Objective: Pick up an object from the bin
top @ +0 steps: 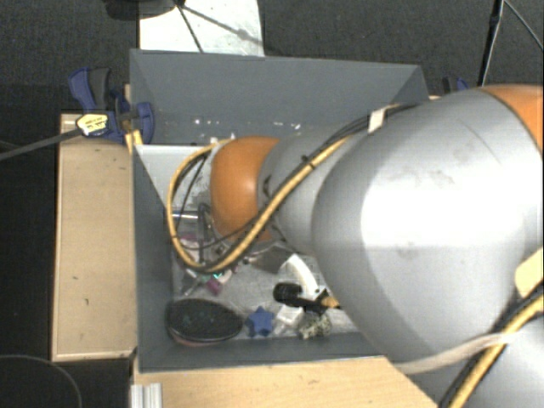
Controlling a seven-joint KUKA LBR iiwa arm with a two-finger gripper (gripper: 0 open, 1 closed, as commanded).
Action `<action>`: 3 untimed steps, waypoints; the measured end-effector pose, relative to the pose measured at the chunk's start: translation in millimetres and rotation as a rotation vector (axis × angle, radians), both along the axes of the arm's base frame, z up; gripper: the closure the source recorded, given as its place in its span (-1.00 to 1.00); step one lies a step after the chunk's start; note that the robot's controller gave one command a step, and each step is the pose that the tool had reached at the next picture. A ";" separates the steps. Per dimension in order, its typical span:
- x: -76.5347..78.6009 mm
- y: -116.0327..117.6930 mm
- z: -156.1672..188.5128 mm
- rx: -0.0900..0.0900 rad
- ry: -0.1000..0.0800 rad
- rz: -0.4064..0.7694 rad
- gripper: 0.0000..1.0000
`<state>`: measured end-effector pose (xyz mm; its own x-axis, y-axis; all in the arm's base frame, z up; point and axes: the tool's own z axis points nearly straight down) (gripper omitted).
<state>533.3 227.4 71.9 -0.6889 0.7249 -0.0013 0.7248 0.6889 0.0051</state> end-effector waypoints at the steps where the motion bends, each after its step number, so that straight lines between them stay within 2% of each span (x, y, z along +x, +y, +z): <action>1: 9.9 1.2 18.8 -0.002 0.004 -0.032 -1.00; 2: 8.2 6.8 0.3 -0.007 -0.005 0.541 -1.00; 3: 8.7 5.0 0.7 -0.009 -0.005 0.535 1.00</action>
Offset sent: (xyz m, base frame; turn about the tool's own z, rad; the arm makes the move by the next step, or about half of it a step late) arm 0.0094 0.0012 0.0180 0.0338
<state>542.0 232.4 72.6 -0.9621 0.2724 -0.0099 0.2725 0.9622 -0.0002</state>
